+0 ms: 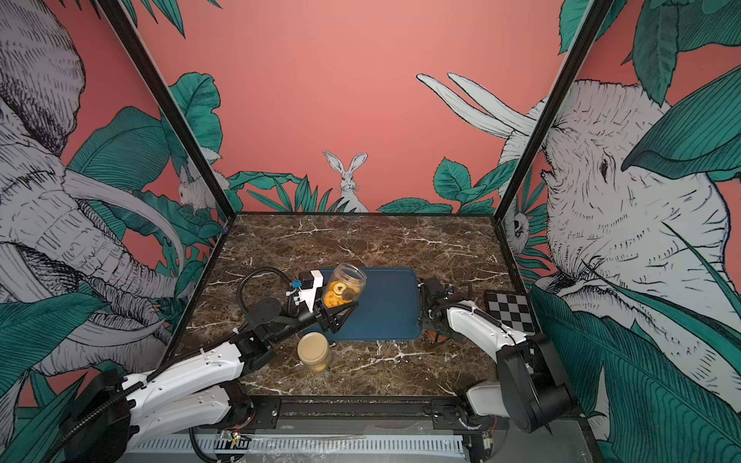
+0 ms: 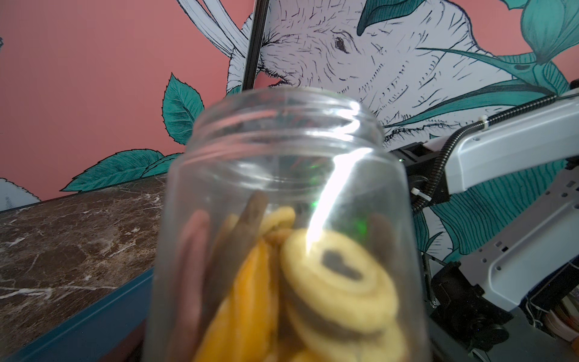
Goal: Pour the cookies out of the jar
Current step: Place the lid at the center of the board, then adjust the tray at the center of the board.
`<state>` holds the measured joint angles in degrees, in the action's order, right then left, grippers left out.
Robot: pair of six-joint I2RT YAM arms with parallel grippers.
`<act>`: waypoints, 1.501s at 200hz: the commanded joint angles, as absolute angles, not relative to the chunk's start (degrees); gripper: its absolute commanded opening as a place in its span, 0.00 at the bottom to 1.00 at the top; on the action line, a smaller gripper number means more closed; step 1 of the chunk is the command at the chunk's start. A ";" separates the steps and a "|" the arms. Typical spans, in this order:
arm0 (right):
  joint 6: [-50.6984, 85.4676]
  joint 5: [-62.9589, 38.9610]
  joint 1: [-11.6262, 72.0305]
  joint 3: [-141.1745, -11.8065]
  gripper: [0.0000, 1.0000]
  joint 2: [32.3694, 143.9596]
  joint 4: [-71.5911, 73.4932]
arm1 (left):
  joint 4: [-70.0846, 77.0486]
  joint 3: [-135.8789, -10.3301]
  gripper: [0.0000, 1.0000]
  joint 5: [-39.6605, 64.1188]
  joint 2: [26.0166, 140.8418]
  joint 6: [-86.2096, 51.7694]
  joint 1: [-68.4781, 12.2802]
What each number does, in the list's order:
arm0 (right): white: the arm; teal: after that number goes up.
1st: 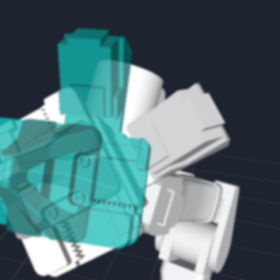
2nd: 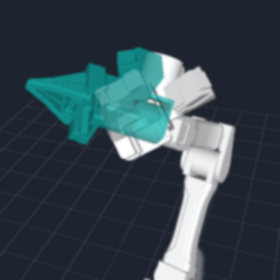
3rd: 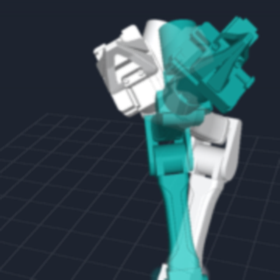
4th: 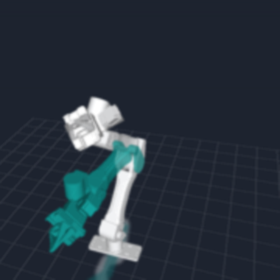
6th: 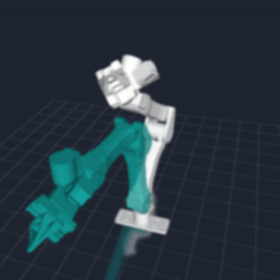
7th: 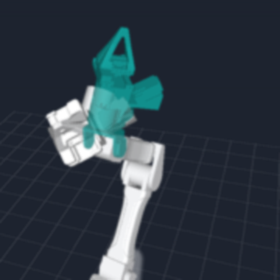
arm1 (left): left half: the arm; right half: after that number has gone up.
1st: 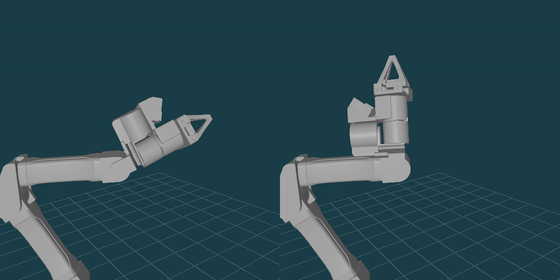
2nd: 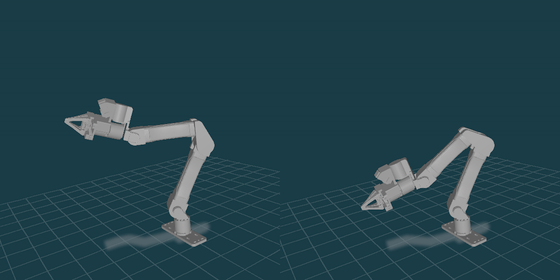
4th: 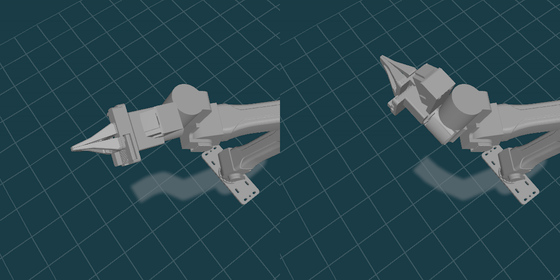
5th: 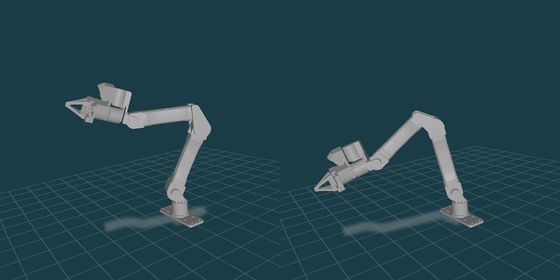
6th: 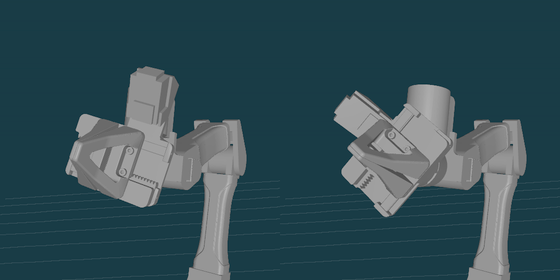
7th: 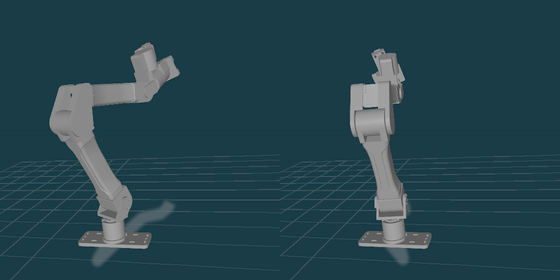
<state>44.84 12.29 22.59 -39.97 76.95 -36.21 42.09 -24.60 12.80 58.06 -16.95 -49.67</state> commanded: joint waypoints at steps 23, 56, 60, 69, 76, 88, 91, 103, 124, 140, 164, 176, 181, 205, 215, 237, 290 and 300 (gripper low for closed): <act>46.31 12.38 24.54 -44.20 0.99 73.55 -43.62 | 47.56 -25.35 0.00 12.58 56.16 -17.06 -49.39; 45.97 13.35 29.22 -49.06 0.99 77.16 -49.86 | 47.29 -25.00 0.00 12.13 55.93 -17.05 -49.39; 45.97 13.92 29.83 -49.77 0.99 78.11 -51.10 | 47.33 -24.95 0.00 11.93 55.90 -17.05 -49.39; 46.01 15.22 31.48 -50.69 0.99 80.15 -52.68 | 47.36 -24.88 0.00 11.56 55.68 -17.07 -49.39; 46.10 15.88 32.53 -51.03 0.99 81.46 -53.23 | 47.29 -24.71 0.00 11.35 55.49 -17.12 -49.39; 46.45 16.22 33.32 -51.03 0.99 83.23 -53.59 | 46.97 -24.65 0.00 11.21 55.01 -17.06 -49.39; 46.49 16.26 33.43 -51.07 0.99 83.62 -53.61 | 46.86 -24.65 0.00 11.10 54.86 -17.05 -49.39; 46.66 16.48 34.21 -50.97 0.99 84.58 -53.59 | 46.08 -24.64 0.00 10.99 54.38 -16.75 -49.39; 46.82 16.56 35.60 -51.22 0.99 85.81 -53.71 | 44.88 -24.61 0.00 10.79 53.48 -16.35 -49.40; 47.10 17.09 36.59 -51.24 0.99 87.29 -53.97 | 44.50 -24.61 0.00 10.65 53.25 -16.14 -49.39; 47.50 17.39 37.25 -50.92 0.99 89.04 -53.64 | 44.45 -24.42 0.00 10.64 53.10 -16.34 -49.42; 47.56 17.24 37.43 -50.64 0.99 89.19 -53.22 | 44.48 -24.30 0.00 10.73 53.13 -16.43 -49.39; 47.55 17.15 37.45 -50.55 0.99 89.12 -53.01 | 44.47 -24.26 0.00 10.75 53.03 -16.50 -49.39; 48.14 17.09 37.93 -50.18 0.99 88.60 -54.20 | 43.96 -24.25 0.00 10.73 52.79 -16.35 -49.39; 48.49 17.06 38.54 -49.55 0.99 87.77 -54.26 | 43.77 -24.17 0.00 10.73 52.62 -16.13 -49.39; 49.03 16.71 39.26 -48.20 0.99 86.53 -54.28 | 43.78 -23.99 0.00 10.55 52.73 -15.93 -49.39; 49.09 16.90 40.16 -48.93 0.99 86.48 -55.13 | 44.12 -23.99 0.00 10.30 53.00 -16.01 -49.39; 48.33 16.88 40.17 -49.67 0.99 86.02 -55.15 | 43.65 -24.24 0.00 10.20 53.00 -15.83 -49.39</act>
